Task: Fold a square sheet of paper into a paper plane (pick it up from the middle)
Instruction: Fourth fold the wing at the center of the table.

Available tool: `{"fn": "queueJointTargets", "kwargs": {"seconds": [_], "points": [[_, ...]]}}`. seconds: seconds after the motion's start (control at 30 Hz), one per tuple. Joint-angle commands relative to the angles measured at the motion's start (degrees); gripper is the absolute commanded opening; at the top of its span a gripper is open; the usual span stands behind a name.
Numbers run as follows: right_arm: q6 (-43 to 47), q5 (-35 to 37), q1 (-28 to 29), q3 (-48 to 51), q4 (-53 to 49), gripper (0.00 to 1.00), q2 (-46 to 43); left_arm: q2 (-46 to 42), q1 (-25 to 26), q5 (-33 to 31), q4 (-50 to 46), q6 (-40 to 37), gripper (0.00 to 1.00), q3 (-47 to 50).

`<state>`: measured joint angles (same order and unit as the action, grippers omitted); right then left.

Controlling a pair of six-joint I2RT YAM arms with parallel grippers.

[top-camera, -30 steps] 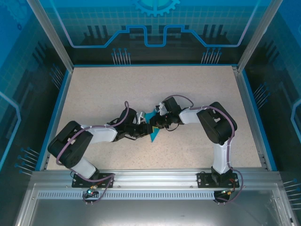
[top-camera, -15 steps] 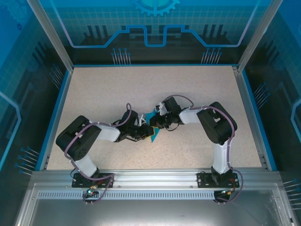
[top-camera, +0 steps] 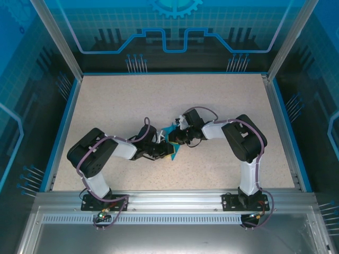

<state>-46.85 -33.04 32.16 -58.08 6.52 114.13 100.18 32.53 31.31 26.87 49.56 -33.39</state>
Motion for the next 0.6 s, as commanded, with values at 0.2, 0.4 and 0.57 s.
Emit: {"fn": "queueJointTargets", "kwargs": {"seconds": [0.2,0.4,0.57], "points": [[0.9,3.6,-0.1,2.7,-5.6,0.16,3.9,-6.1,1.7,0.4,-4.9,-2.6,0.23,0.3],[0.8,3.7,-0.1,2.5,-5.7,0.16,4.0,-4.2,2.1,1.9,-4.0,-2.3,0.23,0.3],[0.8,3.7,-0.1,2.4,-5.7,0.16,4.0,-1.0,3.3,1.5,-1.2,-1.0,0.23,0.5]]}}
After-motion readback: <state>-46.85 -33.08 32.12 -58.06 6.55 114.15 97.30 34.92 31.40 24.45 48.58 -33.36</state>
